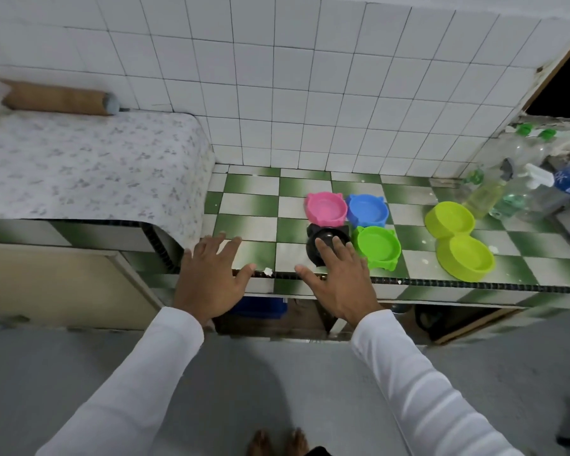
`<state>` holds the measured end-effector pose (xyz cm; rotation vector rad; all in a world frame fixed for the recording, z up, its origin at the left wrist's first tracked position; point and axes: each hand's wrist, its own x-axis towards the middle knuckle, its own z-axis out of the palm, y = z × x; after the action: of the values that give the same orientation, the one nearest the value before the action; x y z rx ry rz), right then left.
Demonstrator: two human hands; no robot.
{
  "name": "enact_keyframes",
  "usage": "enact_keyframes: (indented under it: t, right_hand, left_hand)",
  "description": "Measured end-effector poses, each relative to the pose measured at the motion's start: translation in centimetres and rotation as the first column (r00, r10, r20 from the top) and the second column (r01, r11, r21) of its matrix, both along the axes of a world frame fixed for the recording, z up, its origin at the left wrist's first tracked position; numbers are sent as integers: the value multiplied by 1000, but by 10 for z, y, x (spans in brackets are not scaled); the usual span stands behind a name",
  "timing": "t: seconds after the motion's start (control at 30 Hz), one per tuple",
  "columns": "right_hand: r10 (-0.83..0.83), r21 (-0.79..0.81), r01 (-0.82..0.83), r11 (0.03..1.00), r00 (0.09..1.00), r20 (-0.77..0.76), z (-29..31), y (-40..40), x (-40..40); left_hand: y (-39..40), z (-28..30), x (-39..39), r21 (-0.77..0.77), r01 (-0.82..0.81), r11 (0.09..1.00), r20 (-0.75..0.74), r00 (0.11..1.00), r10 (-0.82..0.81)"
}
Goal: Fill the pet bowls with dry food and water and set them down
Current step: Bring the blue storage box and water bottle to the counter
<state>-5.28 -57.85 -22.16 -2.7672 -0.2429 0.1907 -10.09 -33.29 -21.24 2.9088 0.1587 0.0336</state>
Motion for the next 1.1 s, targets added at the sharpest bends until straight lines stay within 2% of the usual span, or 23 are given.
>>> enact_keyframes:
  t: [0.4,0.57,0.8,1.1]
  right_hand:
    - [90,3,-90,996,994,-67,-43,2,-31]
    - [103,-5,-106,994,979,-175,-69,2,-47]
    - [74,37,-66,997,949,-305,-125,11,-60]
    - [38,19,-34,999,926,-375,-227,25,-53]
  left_hand:
    - [-7,-35,-48,-71,-60,996,-77,996,54]
    - [-6,-62,-67,-127,-79,989,-125,990,63]
    - [5,-130,-79,-151,-100,984,-227,972,64]
    - [25,-234,-65,-128,-54,990,-319,948,10]
